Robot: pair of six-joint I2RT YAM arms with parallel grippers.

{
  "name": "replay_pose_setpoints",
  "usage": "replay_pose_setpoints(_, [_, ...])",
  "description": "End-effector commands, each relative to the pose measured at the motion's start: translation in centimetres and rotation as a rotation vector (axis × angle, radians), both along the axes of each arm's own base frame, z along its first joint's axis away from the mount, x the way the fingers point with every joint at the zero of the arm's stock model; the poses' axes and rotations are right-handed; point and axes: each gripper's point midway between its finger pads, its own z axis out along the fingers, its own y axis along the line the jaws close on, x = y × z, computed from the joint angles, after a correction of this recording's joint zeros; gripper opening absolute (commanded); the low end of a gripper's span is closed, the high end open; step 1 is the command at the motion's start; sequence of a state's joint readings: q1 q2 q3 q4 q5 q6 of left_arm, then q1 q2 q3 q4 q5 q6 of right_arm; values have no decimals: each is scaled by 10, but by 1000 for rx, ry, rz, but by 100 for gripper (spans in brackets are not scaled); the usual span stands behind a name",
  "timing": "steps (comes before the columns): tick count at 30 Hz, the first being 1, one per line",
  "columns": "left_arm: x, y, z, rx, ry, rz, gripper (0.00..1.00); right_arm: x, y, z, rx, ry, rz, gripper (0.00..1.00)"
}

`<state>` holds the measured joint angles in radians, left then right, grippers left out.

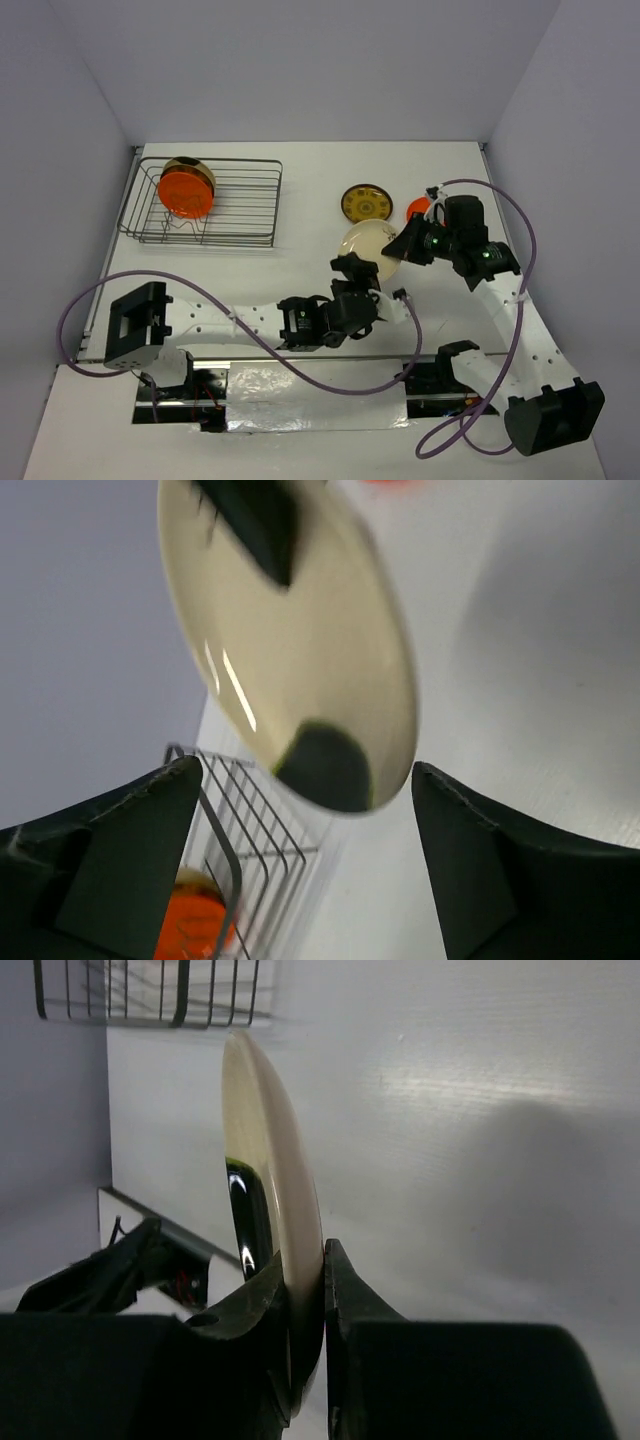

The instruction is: Unload the plates from the dish rack

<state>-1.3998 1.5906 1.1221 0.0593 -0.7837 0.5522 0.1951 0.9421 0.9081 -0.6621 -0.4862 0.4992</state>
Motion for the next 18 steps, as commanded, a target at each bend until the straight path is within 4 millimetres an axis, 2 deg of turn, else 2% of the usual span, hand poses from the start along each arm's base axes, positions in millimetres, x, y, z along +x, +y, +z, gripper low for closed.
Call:
replay_pose_setpoints(1, [37, 35, 44, -209, -11, 281, 99, 35, -28, 13, -7, -114, -193, 0])
replay_pose_setpoints(2, [39, 40, 39, -216, 17, 309, 100, 33, -29, 1, -17, -88, -199, 0])
replay_pose_setpoints(3, [40, 54, 56, -291, 37, 344, 99, 44, -36, 3, 15, -115, -241, 0])
replay_pose_setpoints(4, [48, 71, 65, -345, 52, 398, 99, 45, -36, -3, 44, -109, -242, 0])
replay_pose_setpoints(5, [50, 84, 73, -458, 93, 454, 99, 43, -37, -27, 57, -73, -255, 0])
replay_pose_setpoints(6, [62, 122, 95, -556, 95, 540, 100, 53, -37, -25, 85, -115, -267, 0])
replay_pose_setpoints(7, [69, 138, 103, -651, 133, 581, 100, 54, -36, -35, 86, -109, -266, 0])
replay_pose_setpoints(8, [75, 163, 121, -843, 189, 644, 99, 56, -36, -54, 87, -88, -270, 1])
replay_pose_setpoints(9, [101, 218, 123, -909, 188, 812, 99, 56, -35, -64, 89, -70, -273, 1])
replay_pose_setpoints(10, [110, 239, 125, -1042, 235, 885, 100, 51, -33, -84, 85, -27, -274, 2])
replay_pose_setpoints(11, [116, 247, 126, -1094, 317, 875, 100, 55, -31, -86, 99, -49, -272, 2])
replay_pose_setpoints(12, [131, 289, 128, -1155, 296, 977, 99, 55, -31, -97, 94, -27, -277, 3])
replay_pose_setpoints(13, [136, 298, 129, -1214, 320, 1003, 99, 50, -30, -110, 88, 0, -274, 3])
replay_pose_setpoints(14, [143, 302, 125, -1231, 364, 1010, 99, 56, -29, -108, 93, -31, -275, 4])
replay_pose_setpoints(15, [151, 325, 129, -1273, 348, 1058, 99, 55, -27, -117, 86, -8, -272, 5])
replay_pose_setpoints(16, [154, 328, 127, -1296, 373, 1070, 100, 55, -25, -122, 81, 5, -265, 7])
replay_pose_setpoints(17, [162, 331, 119, -1296, 414, 1090, 99, 56, -25, -127, 65, 16, -258, 12])
replay_pose_setpoints(18, [169, 348, 120, -1329, 401, 1129, 100, 55, -24, -140, 44, 64, -257, 16])
